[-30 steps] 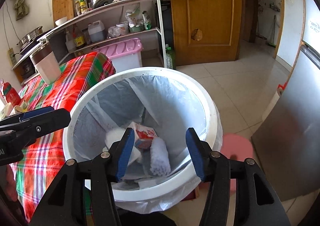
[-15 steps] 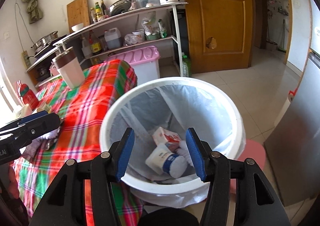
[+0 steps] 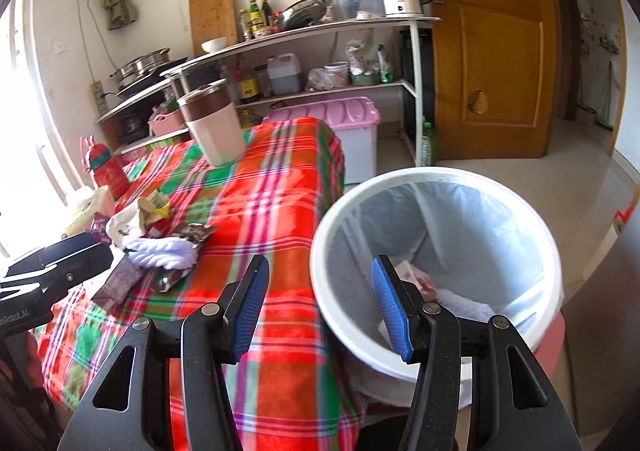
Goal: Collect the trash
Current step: 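Move both open tools back over the table items, then grasp another white foam net with the right tool while the left tool grasps the purple grape juice carton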
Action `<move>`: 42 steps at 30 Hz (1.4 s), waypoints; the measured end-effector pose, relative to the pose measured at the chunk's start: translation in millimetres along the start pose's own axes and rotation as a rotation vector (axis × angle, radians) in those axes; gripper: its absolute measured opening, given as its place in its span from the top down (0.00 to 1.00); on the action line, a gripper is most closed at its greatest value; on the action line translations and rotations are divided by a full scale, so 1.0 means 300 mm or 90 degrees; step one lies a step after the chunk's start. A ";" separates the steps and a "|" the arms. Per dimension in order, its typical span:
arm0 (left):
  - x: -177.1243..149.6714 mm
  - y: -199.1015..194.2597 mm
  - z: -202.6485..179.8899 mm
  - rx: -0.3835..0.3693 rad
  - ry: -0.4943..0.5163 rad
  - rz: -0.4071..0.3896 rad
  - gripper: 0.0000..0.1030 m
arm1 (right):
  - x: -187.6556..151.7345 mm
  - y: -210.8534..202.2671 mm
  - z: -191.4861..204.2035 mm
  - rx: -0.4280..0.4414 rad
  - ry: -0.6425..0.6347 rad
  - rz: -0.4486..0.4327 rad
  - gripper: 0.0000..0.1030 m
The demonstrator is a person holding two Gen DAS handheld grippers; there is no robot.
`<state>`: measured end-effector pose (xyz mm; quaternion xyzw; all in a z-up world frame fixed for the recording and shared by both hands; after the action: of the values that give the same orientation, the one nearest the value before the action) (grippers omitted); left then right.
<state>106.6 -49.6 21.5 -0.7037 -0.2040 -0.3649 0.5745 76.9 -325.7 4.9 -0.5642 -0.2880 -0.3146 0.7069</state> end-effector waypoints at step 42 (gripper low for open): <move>-0.106 0.152 0.295 -0.004 -0.061 0.099 0.22 | 0.017 0.361 0.457 0.180 -0.313 0.107 0.38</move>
<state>143.0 27.8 -38.9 -0.7359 -0.1745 -0.2857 0.5886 156.3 -174.1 -30.9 -0.5414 -0.4437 -0.0654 0.7112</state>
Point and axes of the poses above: each gripper's, at about its wrist camera, not at the fingertips, and y roughly the way its jaws point, z to its left, x to its top, the point moved 1 cm from there along y, roughly the way its jaws point, and after that the axes turned 4 degrees about x, right-handed, at the moved point
